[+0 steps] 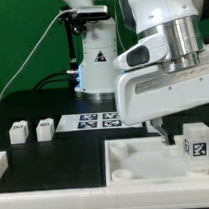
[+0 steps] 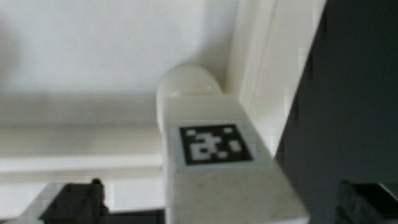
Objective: Assemble one leg
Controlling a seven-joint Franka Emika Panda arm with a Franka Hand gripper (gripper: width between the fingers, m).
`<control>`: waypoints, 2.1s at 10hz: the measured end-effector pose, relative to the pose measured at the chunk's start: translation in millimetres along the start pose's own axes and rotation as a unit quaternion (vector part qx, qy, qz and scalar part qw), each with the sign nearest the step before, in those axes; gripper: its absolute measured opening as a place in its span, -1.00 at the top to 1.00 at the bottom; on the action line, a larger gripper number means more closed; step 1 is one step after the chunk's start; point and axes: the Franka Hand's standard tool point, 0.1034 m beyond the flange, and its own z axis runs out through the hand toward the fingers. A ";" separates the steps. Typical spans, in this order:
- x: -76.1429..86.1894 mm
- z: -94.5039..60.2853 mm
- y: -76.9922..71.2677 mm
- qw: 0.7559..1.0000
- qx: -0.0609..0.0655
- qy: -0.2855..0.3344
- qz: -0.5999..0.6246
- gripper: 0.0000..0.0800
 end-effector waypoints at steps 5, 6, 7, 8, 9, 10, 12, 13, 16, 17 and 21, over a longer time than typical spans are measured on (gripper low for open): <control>3.9 -0.1 0.8 0.996 -0.026 -0.019 0.086 -0.62; 4.0 -0.2 1.2 0.996 -0.026 -0.019 0.087 -0.62; 3.9 0.0 0.8 0.996 -0.026 -0.019 0.086 -0.62; 3.8 0.2 1.6 0.996 -0.026 -0.019 0.087 -0.62; 4.8 0.1 5.9 0.996 -0.028 -0.020 0.084 -0.62; 5.3 0.6 11.7 0.996 -0.030 -0.019 0.077 -0.62; 5.9 0.2 12.1 0.997 -0.030 -0.019 0.073 0.04; 5.9 0.4 12.2 0.997 -0.030 -0.019 0.067 0.27; 6.1 0.3 12.2 0.997 -0.029 -0.018 0.075 0.27; 6.1 0.3 12.1 0.996 -0.029 -0.018 0.080 0.27; -1.6 0.6 7.3 0.931 -0.015 0.020 0.364 0.27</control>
Offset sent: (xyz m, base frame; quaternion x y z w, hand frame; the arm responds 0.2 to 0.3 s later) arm 0.0027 -0.0205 -0.0006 -0.1457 -0.0038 0.0957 0.9847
